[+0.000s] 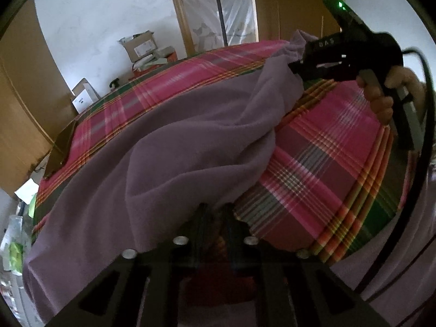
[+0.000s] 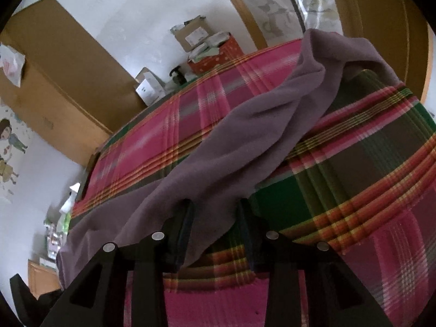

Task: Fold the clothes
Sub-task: 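Lower the folded edge onto the garment with the right gripper while the left gripper holds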

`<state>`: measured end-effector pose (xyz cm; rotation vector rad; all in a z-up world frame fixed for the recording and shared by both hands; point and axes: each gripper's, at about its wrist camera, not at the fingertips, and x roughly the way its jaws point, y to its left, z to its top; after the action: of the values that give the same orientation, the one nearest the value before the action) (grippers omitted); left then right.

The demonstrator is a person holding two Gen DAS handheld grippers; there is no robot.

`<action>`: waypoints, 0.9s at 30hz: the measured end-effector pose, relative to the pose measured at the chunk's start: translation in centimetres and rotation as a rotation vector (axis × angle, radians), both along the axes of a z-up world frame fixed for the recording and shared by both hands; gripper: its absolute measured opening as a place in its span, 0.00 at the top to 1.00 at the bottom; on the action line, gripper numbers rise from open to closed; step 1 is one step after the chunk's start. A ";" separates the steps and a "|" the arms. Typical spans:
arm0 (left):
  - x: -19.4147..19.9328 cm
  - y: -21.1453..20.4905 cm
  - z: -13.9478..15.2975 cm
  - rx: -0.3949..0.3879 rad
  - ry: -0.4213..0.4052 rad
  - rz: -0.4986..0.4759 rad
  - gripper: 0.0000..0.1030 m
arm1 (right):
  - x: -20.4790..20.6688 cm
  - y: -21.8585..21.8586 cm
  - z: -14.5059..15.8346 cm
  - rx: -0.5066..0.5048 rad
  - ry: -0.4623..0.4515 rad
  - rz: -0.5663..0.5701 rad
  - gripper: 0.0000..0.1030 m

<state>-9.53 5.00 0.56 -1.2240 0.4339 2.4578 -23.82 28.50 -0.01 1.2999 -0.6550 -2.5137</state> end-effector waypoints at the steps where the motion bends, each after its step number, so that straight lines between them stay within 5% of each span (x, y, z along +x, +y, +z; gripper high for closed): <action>1: -0.1 -0.3 0.2 0.025 -0.008 0.001 0.97 | 0.0 -0.1 0.0 0.002 -0.001 -0.003 0.79; 4: 0.1 -1.1 1.0 0.076 0.001 0.018 0.98 | 0.2 -0.1 -0.1 0.010 0.001 -0.011 0.91; 13: 1.2 -2.9 3.5 0.178 0.043 0.024 0.98 | 2.2 1.6 2.4 -0.015 0.088 -0.052 0.94; 27: 4.5 -1.9 4.3 0.179 0.019 -0.112 0.98 | 8.6 3.4 6.7 0.033 0.197 -0.131 0.94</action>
<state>-5.05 3.07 4.83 -1.0751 0.2720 2.3579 -15.18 31.89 6.73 1.0309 -0.6765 -2.7236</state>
